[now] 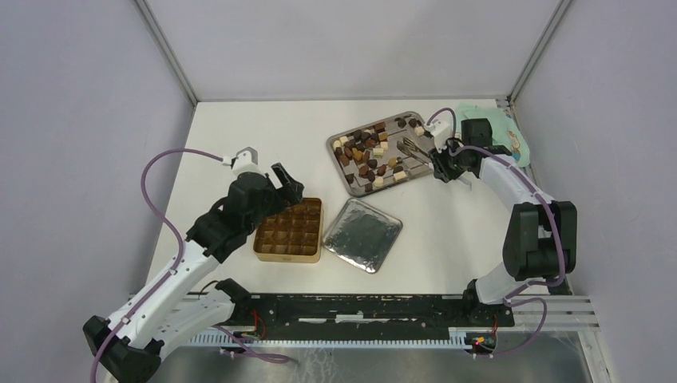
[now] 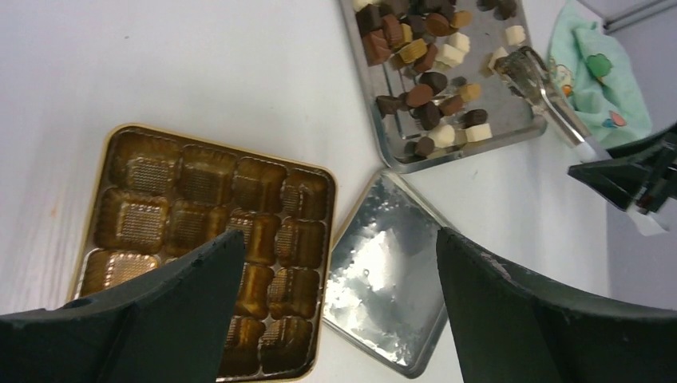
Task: Pack the chocolate
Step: Pick up the fake chocolate from the plate, then place the fake chocolate in the packing box.
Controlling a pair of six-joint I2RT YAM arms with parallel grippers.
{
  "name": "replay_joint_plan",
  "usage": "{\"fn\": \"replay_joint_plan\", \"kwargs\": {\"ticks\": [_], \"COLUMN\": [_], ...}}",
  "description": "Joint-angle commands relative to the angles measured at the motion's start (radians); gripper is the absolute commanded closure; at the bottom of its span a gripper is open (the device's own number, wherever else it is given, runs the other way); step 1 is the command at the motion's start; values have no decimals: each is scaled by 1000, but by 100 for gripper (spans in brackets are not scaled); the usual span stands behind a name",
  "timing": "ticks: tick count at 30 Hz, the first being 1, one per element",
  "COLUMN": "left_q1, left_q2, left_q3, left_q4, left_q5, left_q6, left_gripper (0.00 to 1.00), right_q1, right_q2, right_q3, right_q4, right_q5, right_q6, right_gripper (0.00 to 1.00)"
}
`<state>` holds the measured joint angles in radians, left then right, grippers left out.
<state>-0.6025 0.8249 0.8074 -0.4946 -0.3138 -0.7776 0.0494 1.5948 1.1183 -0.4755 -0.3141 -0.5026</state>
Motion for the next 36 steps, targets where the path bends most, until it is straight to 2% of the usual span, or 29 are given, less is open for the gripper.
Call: {"fn": "replay_joint_plan", "kwargs": {"ticks": [1, 12, 17, 23, 30, 36], "left_q1": [-2, 0, 1, 5, 6, 5], "left_q2": [10, 50, 58, 72, 20, -58], "left_q3": [66, 88, 112, 113, 62, -4], "left_q4": [-109, -249, -314, -338, -310, -254], "left_q5": [-112, -212, -284, -283, -236, -188], "left_q6": [20, -10, -17, -32, -73, -116], "left_gripper": [6, 7, 8, 8, 9, 8], "right_q1": [-5, 15, 101, 255, 430, 521], "right_q2": [-88, -212, -273, -315, -310, -285], "right_q3": [-12, -75, -96, -106, -125, -143], "right_q4": [49, 14, -21, -20, -10, 2], "right_q5": [-63, -313, -370, -408, -371, -270], "right_q6": [-18, -60, -100, -96, -84, -84], "right_gripper": [95, 96, 96, 97, 97, 96]}}
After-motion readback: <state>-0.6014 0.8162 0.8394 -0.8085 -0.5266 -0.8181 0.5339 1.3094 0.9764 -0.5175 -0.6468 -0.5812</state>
